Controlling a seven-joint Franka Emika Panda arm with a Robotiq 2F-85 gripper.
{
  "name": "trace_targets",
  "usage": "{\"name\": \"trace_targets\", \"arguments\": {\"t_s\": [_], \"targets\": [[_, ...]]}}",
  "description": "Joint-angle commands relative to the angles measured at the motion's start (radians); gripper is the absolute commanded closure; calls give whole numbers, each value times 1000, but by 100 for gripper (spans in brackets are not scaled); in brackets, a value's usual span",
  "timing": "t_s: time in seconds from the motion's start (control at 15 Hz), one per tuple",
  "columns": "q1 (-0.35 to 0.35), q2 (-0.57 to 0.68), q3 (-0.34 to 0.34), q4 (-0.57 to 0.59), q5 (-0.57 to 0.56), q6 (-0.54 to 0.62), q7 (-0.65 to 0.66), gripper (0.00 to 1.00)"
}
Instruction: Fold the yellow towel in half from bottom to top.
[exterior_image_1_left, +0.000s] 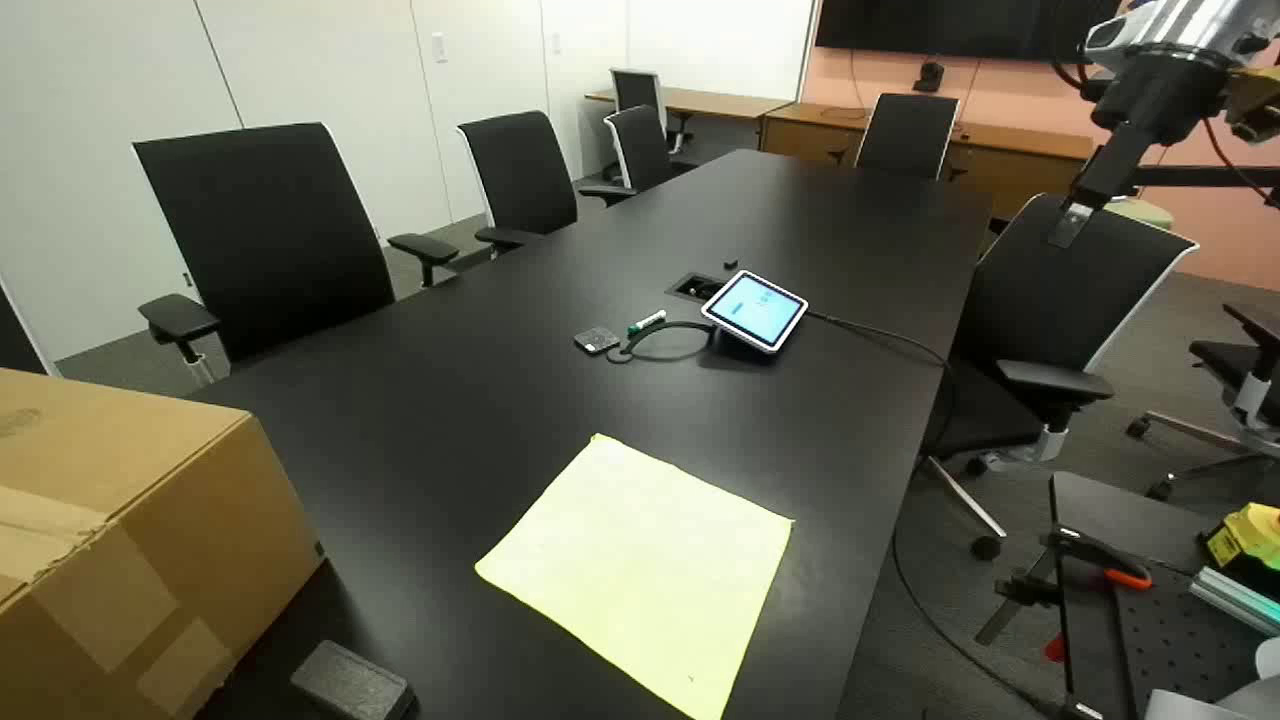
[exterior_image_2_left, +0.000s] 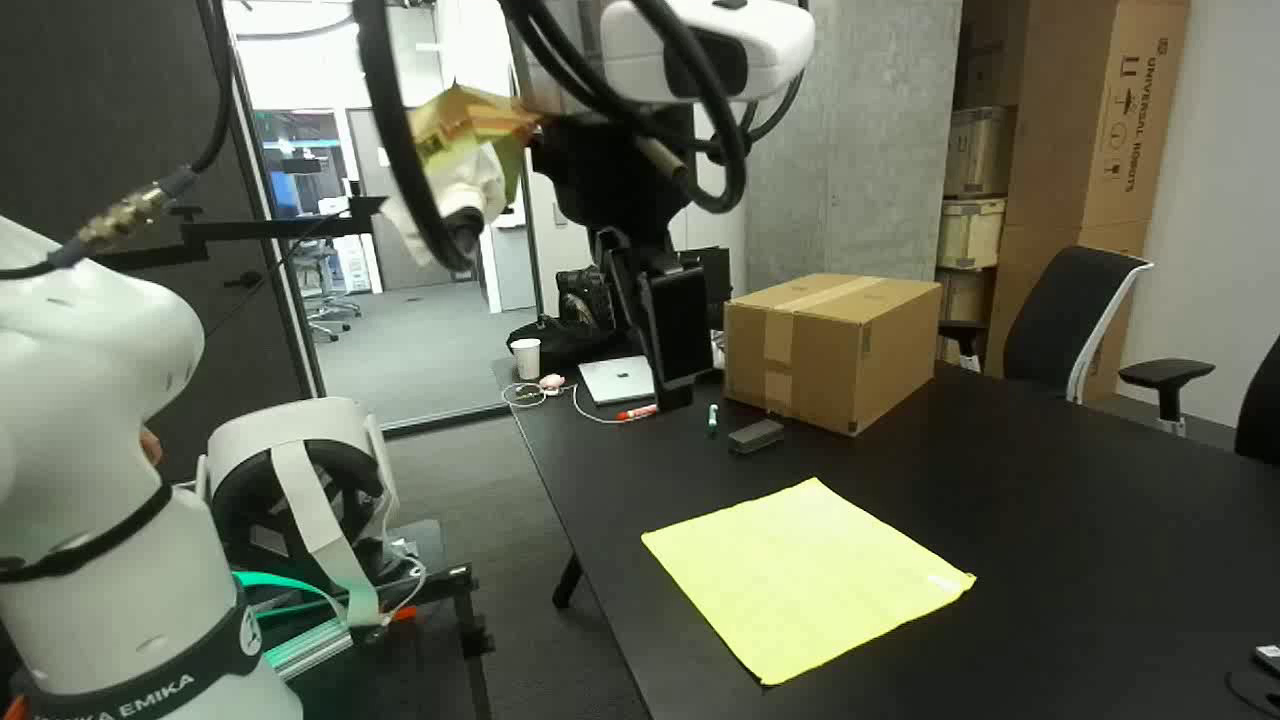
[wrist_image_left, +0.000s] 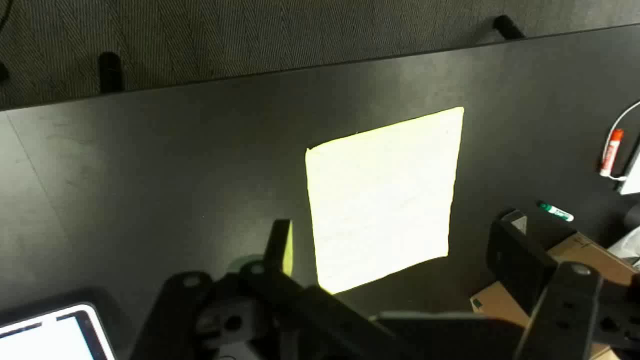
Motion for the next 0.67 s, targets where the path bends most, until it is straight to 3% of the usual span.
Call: {"name": "trace_targets", "arguments": {"t_s": [0.0,0.33,0.4,0.6], "targets": [[-30,8,26,5,21,-4,-17,0],[-39,19,34,8,-8,-12,-52,0],[-18,-79,119,-108,-1,18,-7,0],[71,43,179,-122,35,99,-27,0]]}}
